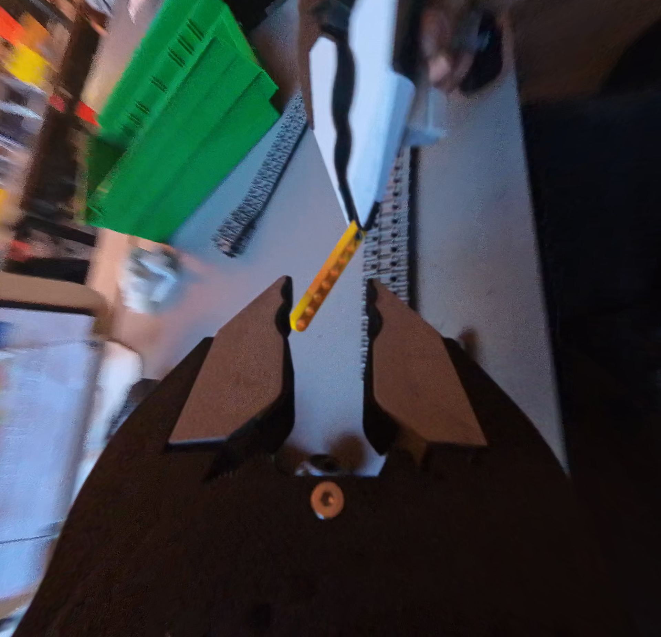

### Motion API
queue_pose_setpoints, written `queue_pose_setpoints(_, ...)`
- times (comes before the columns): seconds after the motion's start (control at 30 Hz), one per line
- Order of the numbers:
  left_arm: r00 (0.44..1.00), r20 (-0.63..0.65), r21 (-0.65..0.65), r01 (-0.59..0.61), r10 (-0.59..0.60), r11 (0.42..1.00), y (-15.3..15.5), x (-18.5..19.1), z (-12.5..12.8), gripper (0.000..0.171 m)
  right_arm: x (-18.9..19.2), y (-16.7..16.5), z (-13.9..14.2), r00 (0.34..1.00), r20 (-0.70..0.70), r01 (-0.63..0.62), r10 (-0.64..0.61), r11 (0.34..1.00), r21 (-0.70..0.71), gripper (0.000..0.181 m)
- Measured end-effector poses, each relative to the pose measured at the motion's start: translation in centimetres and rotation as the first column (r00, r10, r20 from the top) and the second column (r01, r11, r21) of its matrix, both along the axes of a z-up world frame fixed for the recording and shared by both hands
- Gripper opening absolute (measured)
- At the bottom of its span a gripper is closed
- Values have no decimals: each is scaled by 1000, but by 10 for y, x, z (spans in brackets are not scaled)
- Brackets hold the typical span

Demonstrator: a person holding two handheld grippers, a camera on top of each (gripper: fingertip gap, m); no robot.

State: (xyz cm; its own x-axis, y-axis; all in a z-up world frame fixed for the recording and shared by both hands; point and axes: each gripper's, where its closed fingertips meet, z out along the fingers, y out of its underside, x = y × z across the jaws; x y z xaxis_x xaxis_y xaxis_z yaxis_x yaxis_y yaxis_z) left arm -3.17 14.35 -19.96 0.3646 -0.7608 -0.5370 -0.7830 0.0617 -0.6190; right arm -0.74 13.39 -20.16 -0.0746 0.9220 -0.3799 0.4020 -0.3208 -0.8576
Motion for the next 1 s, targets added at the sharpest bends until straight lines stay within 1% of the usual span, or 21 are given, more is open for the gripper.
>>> queue_pose_setpoints(0.03, 995, -93, 93, 35, -26, 995, -1, 0, -1, 30, 1, -1, 2, 1000, -18, -8, 6, 997, -77, 3)
queue_pose_setpoints(0.07, 985, -165, 167, 75, -47, 983, -3, 1, -1, 29, 1, -4, 3, 999, -27, -25, 22, 988, -152, 3)
queue_pose_setpoints(0.1, 974, -218, 211, 116, -68, 971, -6, 3, -2, 27, 2, -6, 3, 999, -33, -40, 33, 976, -214, 4)
queue_pose_setpoints(0.17, 959, -269, 267, 168, -94, 949, -9, 9, -3, 25, 3, -9, 1, 998, -36, -61, 52, 949, -308, 4)
queue_pose_setpoints(0.23, 945, -303, 285, 215, -125, 934, -12, 14, -5, 23, 3, -13, 1, 996, -52, -87, 73, 919, -384, 4)
queue_pose_setpoints(0.3, 942, -317, 332, 218, -109, 918, -8, 15, -1, 9, 3, -16, 3, 994, -73, -111, 88, 893, -437, 5)
queue_pose_setpoints(0.37, 947, -300, 292, 209, -119, 933, -8, 15, -3, 9, 3, -15, 3, 993, -82, -113, 85, 884, -454, 5)
queue_pose_setpoints(0.43, 959, -253, 243, 191, -128, 951, -8, 17, -3, 9, 4, -14, 4, 992, -97, -117, 81, 877, -466, 4)
queue_pose_setpoints(0.5, 971, -181, 128, 178, -154, 976, -12, 19, -7, 6, 5, -13, 5, 991, -102, -118, 82, 893, -435, 5)
queue_pose_setpoints(0.53, 980, -118, 44, 168, -162, 985, -15, 20, -9, 6, 5, -12, 5, 991, -104, -112, 79, 923, -368, 5)
queue_pose_setpoints(0.57, 987, -46, -40, 155, -157, 987, -16, 20, -10, 6, 5, -11, 5, 992, -101, -97, 73, 961, -258, 5)
queue_pose_setpoints(0.6, 989, 18, -132, 147, -146, 980, -18, 20, -13, 6, 5, -9, 5, 994, -84, -74, 64, 991, -115, 4)
queue_pose_setpoints(0.63, 990, 61, -229, 139, -128, 963, -19, 18, -17, 6, 7, -6, 2, 998, -46, -49, 51, 998, 51, 4)
queue_pose_setpoints(0.67, 990, 93, -305, 133, -110, 943, -21, 17, -20, 6, 8, -2, -1, 999, 1, -32, 33, 975, 222, 6)
queue_pose_setpoints(0.7, 988, 117, -365, 132, -96, 922, -22, 17, -23, 6, 10, 0, -3, 999, 45, -32, 16, 924, 381, 8)
queue_pose_setpoints(0.73, 988, 129, -412, 128, -81, 902, -23, 17, -26, 6, 11, 0, -4, 996, 85, -50, 7, 855, 516, 8)
queue_pose_setpoints(0.8, 991, 117, -485, 113, -64, 867, -25, 16, -34, 6, 12, -3, -8, 987, 161, -114, -1, 704, 701, 17)
queue_pose_setpoints(0.83, 993, 103, -517, 103, -58, 850, -27, 16, -38, 6, 12, -4, -9, 981, 194, -142, -13, 637, 758, 18)
queue_pose_setpoints(0.9, 994, 102, -570, 98, -48, 816, -30, 18, -43, 6, 11, -11, -10, 972, 236, -203, 4, 526, 826, 19)
queue_pose_setpoints(0.97, 989, 134, -605, 131, -61, 785, -34, 23, -44, 6, 11, -18, -12, 962, 270, -259, 31, 412, 874, 13)
queue_pose_setpoints(1.0, 986, 150, -617, 145, -65, 773, -36, 25, -43, 6, 12, -20, -15, 955, 293, -286, 38, 368, 885, 10)
